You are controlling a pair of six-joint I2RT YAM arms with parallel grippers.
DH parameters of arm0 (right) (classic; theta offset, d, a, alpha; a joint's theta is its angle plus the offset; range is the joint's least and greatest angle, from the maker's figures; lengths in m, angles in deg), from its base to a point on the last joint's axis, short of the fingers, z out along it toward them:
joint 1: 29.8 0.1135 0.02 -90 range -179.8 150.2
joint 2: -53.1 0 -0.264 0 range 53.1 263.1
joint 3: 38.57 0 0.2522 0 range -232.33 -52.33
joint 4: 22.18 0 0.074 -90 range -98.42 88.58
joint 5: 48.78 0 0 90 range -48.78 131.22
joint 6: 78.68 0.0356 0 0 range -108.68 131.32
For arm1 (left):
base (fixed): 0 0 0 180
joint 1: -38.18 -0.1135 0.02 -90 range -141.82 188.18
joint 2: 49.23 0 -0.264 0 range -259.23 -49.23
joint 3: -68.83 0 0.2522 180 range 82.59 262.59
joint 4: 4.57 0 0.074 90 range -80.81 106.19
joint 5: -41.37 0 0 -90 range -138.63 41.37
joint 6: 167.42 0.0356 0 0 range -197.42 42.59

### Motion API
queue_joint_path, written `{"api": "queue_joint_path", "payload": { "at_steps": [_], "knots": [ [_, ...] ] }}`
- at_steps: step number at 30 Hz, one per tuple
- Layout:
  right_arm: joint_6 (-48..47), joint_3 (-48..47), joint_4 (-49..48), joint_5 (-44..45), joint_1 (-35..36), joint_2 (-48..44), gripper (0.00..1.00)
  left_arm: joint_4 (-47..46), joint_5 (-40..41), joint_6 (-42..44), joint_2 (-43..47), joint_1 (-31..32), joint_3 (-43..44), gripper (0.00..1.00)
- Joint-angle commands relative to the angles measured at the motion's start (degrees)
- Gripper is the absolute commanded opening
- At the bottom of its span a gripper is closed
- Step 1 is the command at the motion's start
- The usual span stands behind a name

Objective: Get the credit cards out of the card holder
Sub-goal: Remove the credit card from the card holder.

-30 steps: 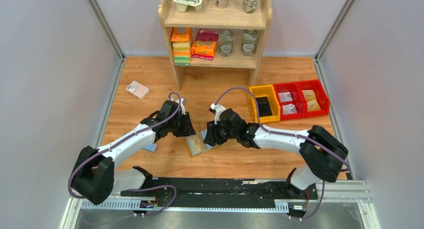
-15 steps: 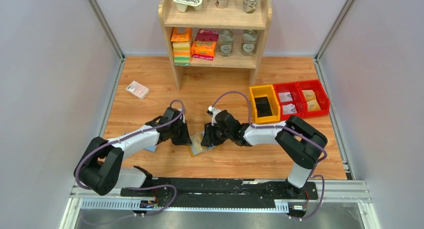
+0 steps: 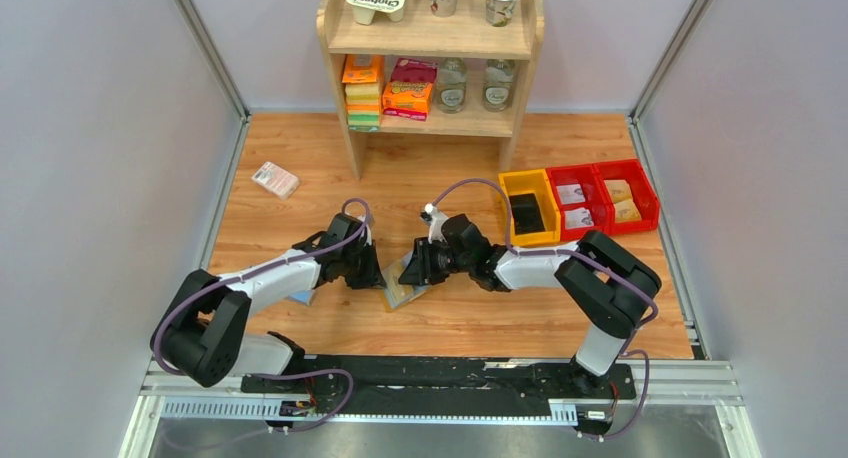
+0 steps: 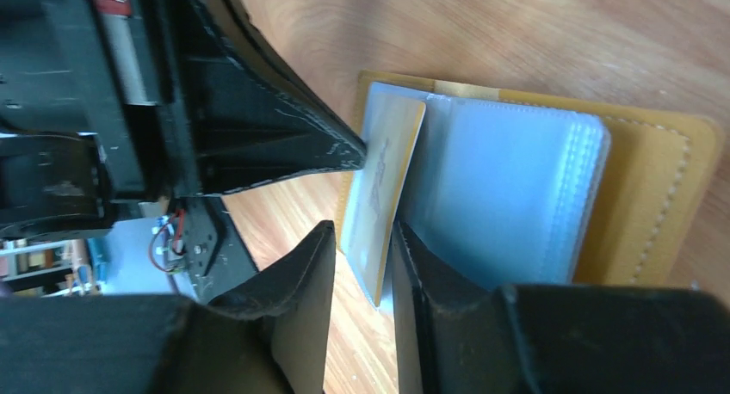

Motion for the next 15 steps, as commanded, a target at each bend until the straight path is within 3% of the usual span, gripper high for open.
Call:
{"api": "queue_joint_path", "payload": {
  "at_steps": [1,4,15],
  "knots": [
    [5.17,0.94,-12.52,-6.87,-0.56,-2.32,0.29,2.86,3.94,2.27,-3.07,0.30,-1.64,0.09],
    [5.70,-0.02,-12.61,-9.15,-0.56,-0.39,0.23,2.51,3.68,2.18,-3.51,0.21,-1.64,0.08],
    [6.14,-5.12,-9.44,-12.41,0.14,9.28,0.22,2.24,3.33,2.36,-4.04,0.47,-0.76,0.06]
  ]
}}
